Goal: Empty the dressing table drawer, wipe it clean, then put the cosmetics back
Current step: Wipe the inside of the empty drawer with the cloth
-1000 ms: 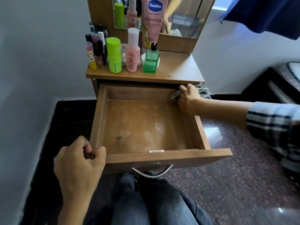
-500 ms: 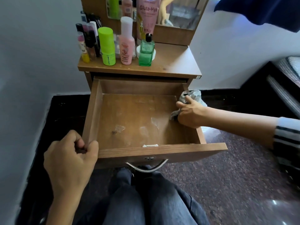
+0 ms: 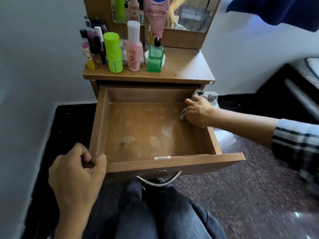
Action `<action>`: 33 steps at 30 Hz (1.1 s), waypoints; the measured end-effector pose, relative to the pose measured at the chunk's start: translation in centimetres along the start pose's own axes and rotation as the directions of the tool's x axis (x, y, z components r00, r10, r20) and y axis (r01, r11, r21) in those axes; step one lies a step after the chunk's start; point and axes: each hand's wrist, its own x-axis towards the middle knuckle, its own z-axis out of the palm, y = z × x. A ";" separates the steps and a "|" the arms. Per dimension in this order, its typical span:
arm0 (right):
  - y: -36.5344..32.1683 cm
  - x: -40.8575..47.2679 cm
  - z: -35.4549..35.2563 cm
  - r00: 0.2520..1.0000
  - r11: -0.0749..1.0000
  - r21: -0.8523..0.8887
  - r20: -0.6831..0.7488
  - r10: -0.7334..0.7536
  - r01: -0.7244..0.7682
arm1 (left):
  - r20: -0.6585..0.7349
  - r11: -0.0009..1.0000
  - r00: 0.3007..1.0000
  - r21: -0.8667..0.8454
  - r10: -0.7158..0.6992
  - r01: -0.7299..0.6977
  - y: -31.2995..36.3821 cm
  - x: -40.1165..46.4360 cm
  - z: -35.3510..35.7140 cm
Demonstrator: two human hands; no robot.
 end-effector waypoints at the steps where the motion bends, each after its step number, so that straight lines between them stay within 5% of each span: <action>1: -1.0 -0.1 0.6 1.000 1.000 -0.027 -0.003 -0.016 0.016 | 0.004 1.000 1.000 -0.001 0.001 -0.001 -0.2 0.0 0.0; 6: -2.9 -2.9 2.0 0.985 0.982 0.067 -0.014 -0.174 0.175 | 0.003 1.000 1.000 -0.002 -0.004 0.004 -0.7 -0.1 0.4; 9: -3.3 -4.2 1.3 0.956 0.965 0.063 0.135 -0.261 0.255 | -0.010 1.000 1.000 -0.004 -0.004 0.004 -0.6 -0.2 0.4; 11: -3.4 -4.7 0.8 0.931 0.961 0.071 0.240 -0.275 0.266 | -0.013 1.000 1.000 -0.005 0.016 -0.016 -0.6 -0.2 0.3; 18: -0.3 -7.1 -1.9 0.897 0.915 0.303 0.271 -0.350 0.265 | -0.019 1.000 1.000 0.017 0.017 -0.017 0.0 0.0 0.0; 21: 2.7 -7.8 -2.0 0.984 0.781 0.603 -0.039 -0.175 0.162 | -0.005 0.999 1.000 0.022 -0.030 0.030 0.2 0.0 0.0; 24: 3.9 -6.9 -1.5 0.960 0.497 0.837 -0.279 0.031 0.227 | 0.008 0.998 0.998 0.027 -0.063 0.063 0.5 -0.1 -0.2; 27: 2.6 -4.8 -1.2 0.918 0.389 0.900 -0.308 0.250 0.196 | 0.008 0.996 0.996 0.025 -0.090 0.090 0.8 -0.1 -0.4; 33: -1.9 -0.9 -4.0 0.891 0.310 0.935 -0.281 0.357 0.171 | 0.022 0.994 0.995 0.042 -0.100 0.099 0.8 0.0 -0.4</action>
